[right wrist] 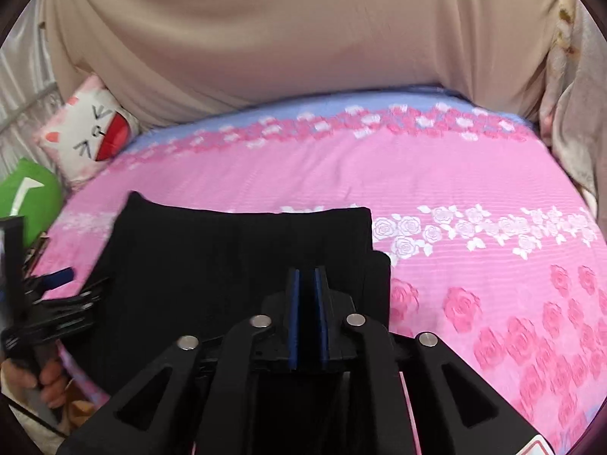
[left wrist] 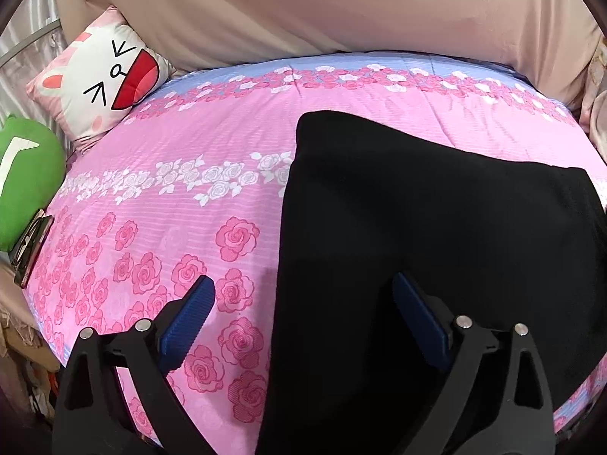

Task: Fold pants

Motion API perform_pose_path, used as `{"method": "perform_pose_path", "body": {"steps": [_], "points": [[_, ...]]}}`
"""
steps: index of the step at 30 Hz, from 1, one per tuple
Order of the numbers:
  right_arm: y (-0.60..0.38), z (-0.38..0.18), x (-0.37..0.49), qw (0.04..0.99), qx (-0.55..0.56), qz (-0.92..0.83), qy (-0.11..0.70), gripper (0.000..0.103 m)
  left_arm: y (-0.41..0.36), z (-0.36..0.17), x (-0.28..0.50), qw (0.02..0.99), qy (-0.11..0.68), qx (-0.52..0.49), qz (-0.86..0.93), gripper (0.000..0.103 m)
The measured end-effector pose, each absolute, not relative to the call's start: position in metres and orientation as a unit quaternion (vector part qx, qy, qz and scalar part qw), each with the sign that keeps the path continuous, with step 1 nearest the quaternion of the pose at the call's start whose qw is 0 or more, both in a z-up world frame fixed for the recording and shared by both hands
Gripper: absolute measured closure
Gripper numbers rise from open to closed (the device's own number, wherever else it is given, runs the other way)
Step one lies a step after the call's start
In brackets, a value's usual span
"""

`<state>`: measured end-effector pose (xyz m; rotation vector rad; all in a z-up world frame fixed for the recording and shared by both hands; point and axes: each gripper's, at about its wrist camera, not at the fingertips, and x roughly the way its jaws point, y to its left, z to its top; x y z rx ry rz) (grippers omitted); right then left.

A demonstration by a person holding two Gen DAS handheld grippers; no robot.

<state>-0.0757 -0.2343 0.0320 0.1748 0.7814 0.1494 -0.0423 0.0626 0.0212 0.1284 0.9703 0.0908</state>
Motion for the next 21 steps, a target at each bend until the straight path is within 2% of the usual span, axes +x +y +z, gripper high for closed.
{"method": "perform_pose_path", "body": {"steps": [2,6,8,14,17,21], "points": [[-0.24,0.036,-0.092,0.92,0.087,0.062,0.377,0.068,0.062,0.022,-0.045,0.881,0.467,0.059,0.042,0.011],[-0.248,0.026,-0.115,0.912,0.101,0.048,0.394,0.058,0.061,0.024,-0.049,0.879,0.472,0.056,0.038,0.011],[-0.252,0.019,-0.122,0.908,0.113,0.046,0.401,0.047,0.063,0.027,-0.054,0.877,0.479,0.039,0.018,0.009],[-0.268,-0.006,-0.133,0.881,0.19,0.083,0.425,0.043,0.081,0.019,-0.064,0.855,0.515,-0.046,-0.047,0.007],[-0.273,-0.016,-0.133,0.867,0.225,0.099,0.434,0.042,0.101,0.007,-0.063,0.825,0.542,-0.129,-0.092,0.006],[-0.278,-0.023,-0.135,0.853,0.254,0.121,0.44,0.04,0.106,0.006,-0.068,0.821,0.536,-0.139,-0.136,0.005]]}}
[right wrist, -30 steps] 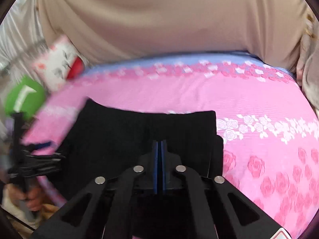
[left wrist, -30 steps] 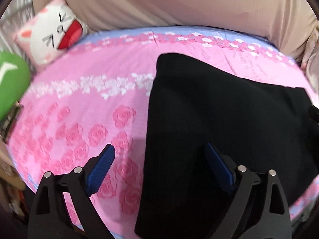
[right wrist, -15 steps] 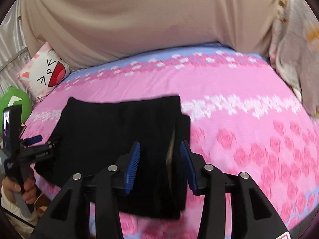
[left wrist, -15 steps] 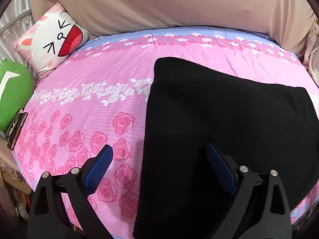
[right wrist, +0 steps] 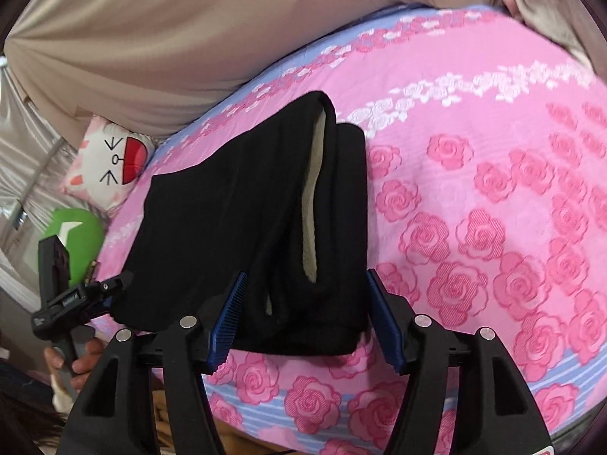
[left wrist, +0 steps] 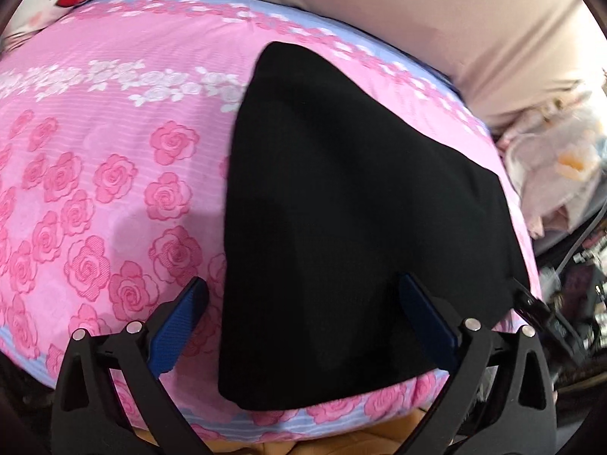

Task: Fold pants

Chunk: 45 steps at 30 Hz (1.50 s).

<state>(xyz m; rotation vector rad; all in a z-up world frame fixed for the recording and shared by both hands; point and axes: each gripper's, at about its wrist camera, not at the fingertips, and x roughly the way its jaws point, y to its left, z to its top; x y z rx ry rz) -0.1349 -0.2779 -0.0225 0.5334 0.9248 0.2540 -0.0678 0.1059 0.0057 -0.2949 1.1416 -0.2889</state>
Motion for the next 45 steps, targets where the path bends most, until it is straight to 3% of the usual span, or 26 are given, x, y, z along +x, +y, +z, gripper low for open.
{"method": "perform_pose_path", "body": {"steps": [5,16,17,18,20,23,29,34,37,39,43,45], "points": [[-0.276,-0.027,-0.126,0.845,0.27,0.144,0.439,0.027,0.095,0.002,-0.057,0.827,0.521,-0.133,-0.166,0.005],[-0.262,-0.029,-0.094,0.849,0.277,0.147,0.425,0.03,0.076,-0.003,-0.024,0.823,0.51,-0.138,-0.208,0.005],[-0.261,-0.029,-0.093,0.851,0.275,0.145,0.424,0.039,0.076,-0.002,-0.024,0.823,0.51,-0.144,-0.206,0.01],[-0.26,-0.028,-0.093,0.853,0.272,0.141,0.422,0.044,0.077,-0.002,-0.024,0.822,0.51,-0.149,-0.207,0.025],[-0.261,-0.025,-0.096,0.856,0.274,0.139,0.416,0.06,0.079,0.002,-0.025,0.823,0.508,-0.155,-0.2,0.041],[-0.262,-0.015,-0.103,0.866,0.261,0.133,0.406,0.065,0.081,0.015,-0.03,0.84,0.5,-0.131,-0.166,0.07],[-0.245,0.011,-0.114,0.889,0.213,0.128,0.385,0.067,0.074,0.029,-0.035,0.846,0.506,-0.087,-0.143,0.076],[-0.248,0.011,-0.117,0.885,0.215,0.127,0.394,0.067,0.073,0.035,-0.04,0.842,0.514,-0.081,-0.144,0.076],[-0.255,0.0,-0.118,0.876,0.232,0.128,0.404,0.066,0.075,0.024,-0.037,0.833,0.529,-0.086,-0.137,0.068],[-0.26,-0.008,-0.115,0.871,0.242,0.129,0.408,0.064,0.082,0.014,-0.034,0.824,0.54,-0.104,-0.134,0.05],[-0.266,-0.016,-0.113,0.862,0.258,0.137,0.414,0.056,0.1,-0.003,-0.028,0.807,0.548,-0.161,-0.149,0.03],[-0.268,-0.02,-0.111,0.859,0.263,0.137,0.417,0.05,0.102,-0.006,-0.024,0.803,0.535,-0.188,-0.183,0.013]]}}
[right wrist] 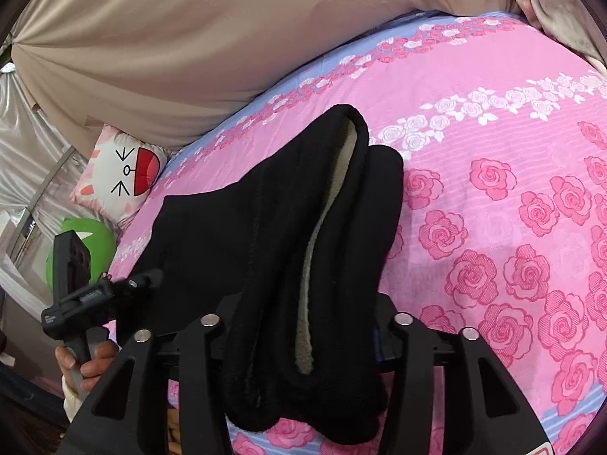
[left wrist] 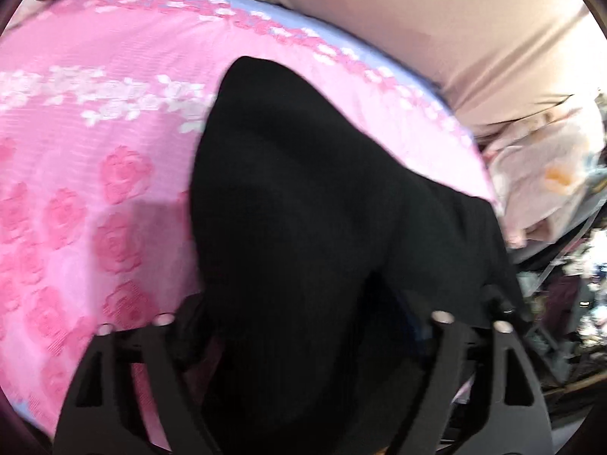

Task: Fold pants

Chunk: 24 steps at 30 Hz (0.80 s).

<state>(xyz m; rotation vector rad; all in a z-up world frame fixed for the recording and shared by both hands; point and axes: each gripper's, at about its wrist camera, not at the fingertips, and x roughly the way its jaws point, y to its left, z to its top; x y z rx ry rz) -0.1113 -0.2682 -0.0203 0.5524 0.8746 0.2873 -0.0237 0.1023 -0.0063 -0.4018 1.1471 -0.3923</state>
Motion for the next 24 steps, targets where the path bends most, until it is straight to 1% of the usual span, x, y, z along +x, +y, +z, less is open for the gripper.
{"method": "perform_pose_path", "body": {"steps": [2,3,4,5,6,7,8,9,11,18,24], "points": [[-0.27,-0.026,-0.108,0.85,0.281,0.141,0.422,0.046,0.097,-0.009,-0.02,0.804,0.522,-0.192,-0.212,0.013],[-0.269,-0.028,-0.109,0.849,0.288,0.141,0.421,0.045,0.094,-0.009,-0.019,0.81,0.514,-0.188,-0.213,0.014],[-0.27,-0.03,-0.108,0.847,0.293,0.145,0.42,0.045,0.091,-0.009,-0.019,0.813,0.511,-0.181,-0.211,0.018],[-0.271,-0.032,-0.108,0.845,0.301,0.149,0.417,0.047,0.089,-0.009,-0.018,0.814,0.511,-0.181,-0.207,0.037],[-0.272,-0.033,-0.108,0.845,0.304,0.149,0.414,0.048,0.089,-0.009,-0.017,0.805,0.516,-0.2,-0.216,0.049],[-0.27,-0.032,-0.108,0.848,0.298,0.147,0.413,0.054,0.089,-0.009,-0.015,0.799,0.519,-0.213,-0.217,0.054],[-0.268,-0.028,-0.109,0.854,0.289,0.146,0.408,0.058,0.089,-0.006,-0.014,0.803,0.517,-0.21,-0.208,0.066],[-0.266,-0.025,-0.111,0.858,0.283,0.145,0.405,0.063,0.087,0.001,-0.015,0.815,0.512,-0.194,-0.192,0.072],[-0.262,-0.015,-0.115,0.866,0.271,0.143,0.394,0.067,0.079,0.014,-0.018,0.827,0.51,-0.159,-0.176,0.075],[-0.244,0.022,-0.132,0.893,0.23,0.143,0.358,0.068,0.052,0.061,-0.033,0.875,0.464,-0.039,-0.132,0.077],[-0.238,0.051,-0.138,0.91,0.21,0.144,0.326,0.068,0.038,0.101,-0.041,0.906,0.407,0.017,-0.11,0.077]]}}
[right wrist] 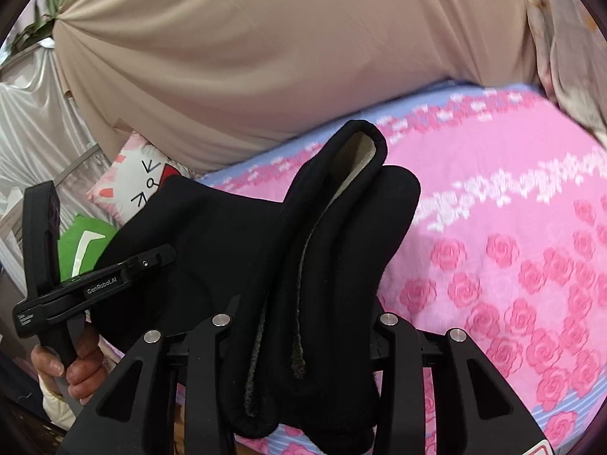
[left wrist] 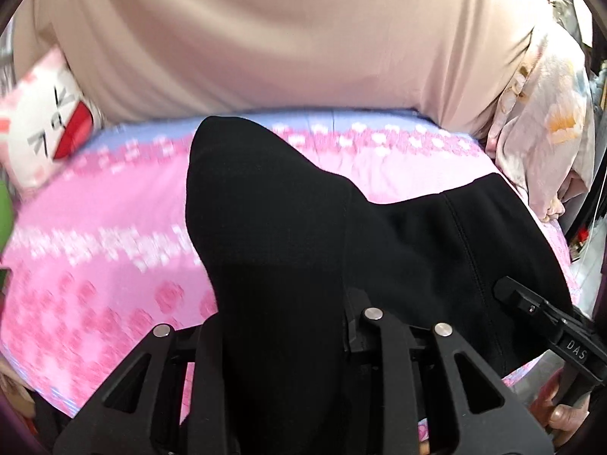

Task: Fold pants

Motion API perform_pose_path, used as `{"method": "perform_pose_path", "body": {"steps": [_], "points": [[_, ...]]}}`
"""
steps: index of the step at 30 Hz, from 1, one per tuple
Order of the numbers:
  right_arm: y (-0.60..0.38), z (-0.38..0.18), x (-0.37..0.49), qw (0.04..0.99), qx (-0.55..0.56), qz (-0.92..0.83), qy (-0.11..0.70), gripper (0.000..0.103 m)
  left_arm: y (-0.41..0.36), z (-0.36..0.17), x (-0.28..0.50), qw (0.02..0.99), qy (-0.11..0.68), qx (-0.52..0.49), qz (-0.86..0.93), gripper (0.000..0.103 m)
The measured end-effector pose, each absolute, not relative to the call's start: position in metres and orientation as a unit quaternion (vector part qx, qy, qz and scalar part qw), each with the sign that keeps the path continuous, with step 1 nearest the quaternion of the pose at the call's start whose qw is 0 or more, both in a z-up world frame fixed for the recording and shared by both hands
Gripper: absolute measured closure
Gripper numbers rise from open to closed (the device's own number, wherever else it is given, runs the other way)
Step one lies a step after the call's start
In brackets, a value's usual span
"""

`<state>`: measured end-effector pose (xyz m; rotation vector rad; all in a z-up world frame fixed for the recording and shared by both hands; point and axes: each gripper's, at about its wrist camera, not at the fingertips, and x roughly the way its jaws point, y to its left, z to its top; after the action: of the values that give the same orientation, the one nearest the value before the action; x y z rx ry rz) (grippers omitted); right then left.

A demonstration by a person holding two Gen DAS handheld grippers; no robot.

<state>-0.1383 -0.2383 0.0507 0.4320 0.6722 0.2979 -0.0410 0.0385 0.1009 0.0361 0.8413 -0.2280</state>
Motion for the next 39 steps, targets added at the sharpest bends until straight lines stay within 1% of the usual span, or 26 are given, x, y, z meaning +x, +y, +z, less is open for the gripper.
{"method": "perform_pose_path", "body": {"steps": [8,17,21,26,33,39], "points": [[-0.237,0.1,-0.137,0.932,0.191,0.146,0.27,0.068,0.041,0.142,-0.037,0.926,0.361,0.02,-0.111,0.077],[-0.236,0.158,-0.125,0.953,0.167,0.15,0.204,0.068,0.046,0.199,-0.027,0.95,0.289,0.018,-0.116,0.077],[-0.234,0.186,-0.112,0.962,0.15,0.153,0.169,0.068,0.048,0.223,-0.016,0.961,0.251,0.015,-0.116,0.076],[-0.231,0.207,-0.088,0.968,0.139,0.156,0.138,0.068,0.054,0.243,0.006,0.971,0.21,0.009,-0.114,0.076],[-0.231,0.215,-0.031,0.968,0.146,0.171,0.109,0.067,0.061,0.25,0.055,0.978,0.183,-0.005,-0.103,0.075],[-0.238,0.195,0.025,0.962,0.171,0.177,0.118,0.067,0.058,0.226,0.113,0.976,0.195,-0.013,-0.095,0.075]]}}
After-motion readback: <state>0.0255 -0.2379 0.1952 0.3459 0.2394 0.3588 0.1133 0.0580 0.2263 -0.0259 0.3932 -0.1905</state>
